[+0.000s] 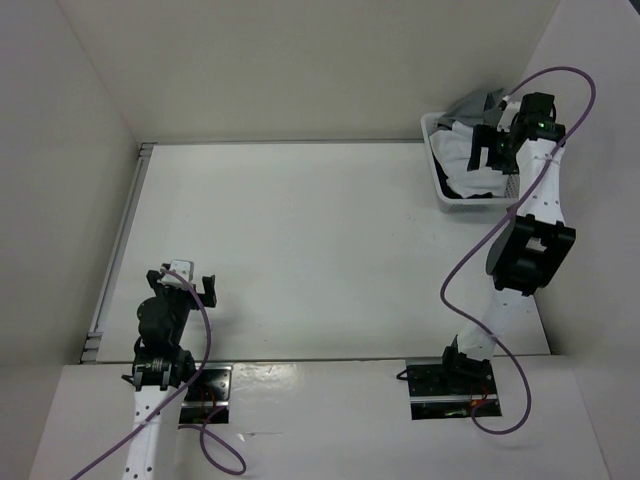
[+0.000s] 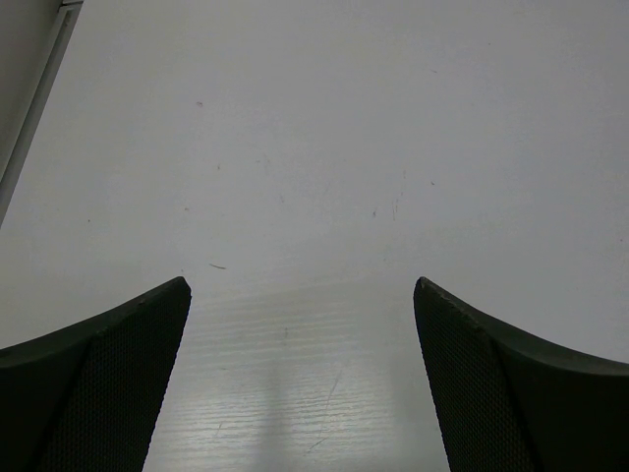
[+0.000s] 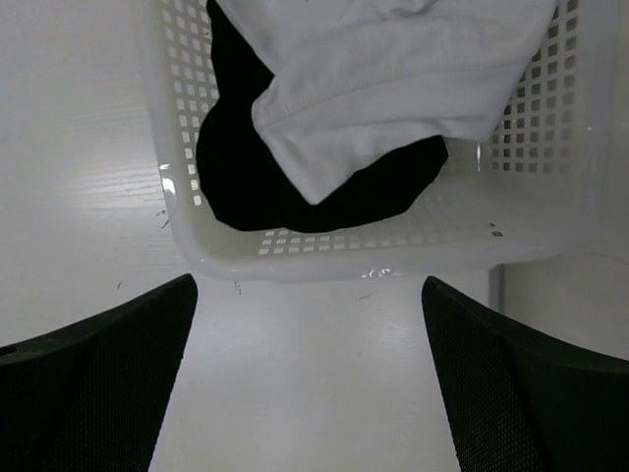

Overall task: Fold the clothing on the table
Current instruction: Grab the skirt from the pile

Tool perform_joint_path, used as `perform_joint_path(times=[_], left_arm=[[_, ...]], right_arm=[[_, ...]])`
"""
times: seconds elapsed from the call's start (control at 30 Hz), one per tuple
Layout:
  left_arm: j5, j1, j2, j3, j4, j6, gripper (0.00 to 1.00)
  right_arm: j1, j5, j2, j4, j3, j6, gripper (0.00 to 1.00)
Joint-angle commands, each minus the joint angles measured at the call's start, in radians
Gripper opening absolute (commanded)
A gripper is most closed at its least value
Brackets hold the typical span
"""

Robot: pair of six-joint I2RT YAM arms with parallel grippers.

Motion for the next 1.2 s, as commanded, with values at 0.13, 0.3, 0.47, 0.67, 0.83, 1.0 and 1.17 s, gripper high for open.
perform_joint_path(times=[0.13, 0.3, 0.47, 0.67, 0.83, 1.0, 1.17], left_arm=[[-0.004, -0.003, -0.128, -0.043, 0.034, -0.009, 1.00], [-0.004, -0.003, -0.128, -0.043, 0.034, -0.009, 1.00], [-0.004, -0.003, -0.128, -0.043, 0.034, -0.009, 1.00], [-0.004, -0.003, -0.128, -0.043, 0.034, -0.009, 1.00], [-0.004, -0.003, -0.128, -0.043, 0.034, -0.009, 1.00], [-0.004, -0.003, -0.128, -0.043, 0.034, -0.009, 1.00], [-0.004, -0.003, -0.128, -0.043, 0.034, -0.009, 1.00]], right_arm=[[0.025, -0.026, 0.143, 0.133, 0.101, -0.023, 0.99], [0.034, -0.026, 0.238, 0.220, 0.089, -0.023, 0.99], [0.043, -0.006, 0.323, 0.258, 0.089, -0.043, 0.98], [0.063, 0.030, 0.346, 0.346, -0.013, -0.061, 0.98], [0.063, 0.060, 0.346, 0.442, -0.090, -0.061, 0.89], [0.051, 0.051, 0.331, 0.466, -0.101, -0.061, 0.61], [0.031, 0.027, 0.239, 0.466, -0.092, -0.052, 0.21]])
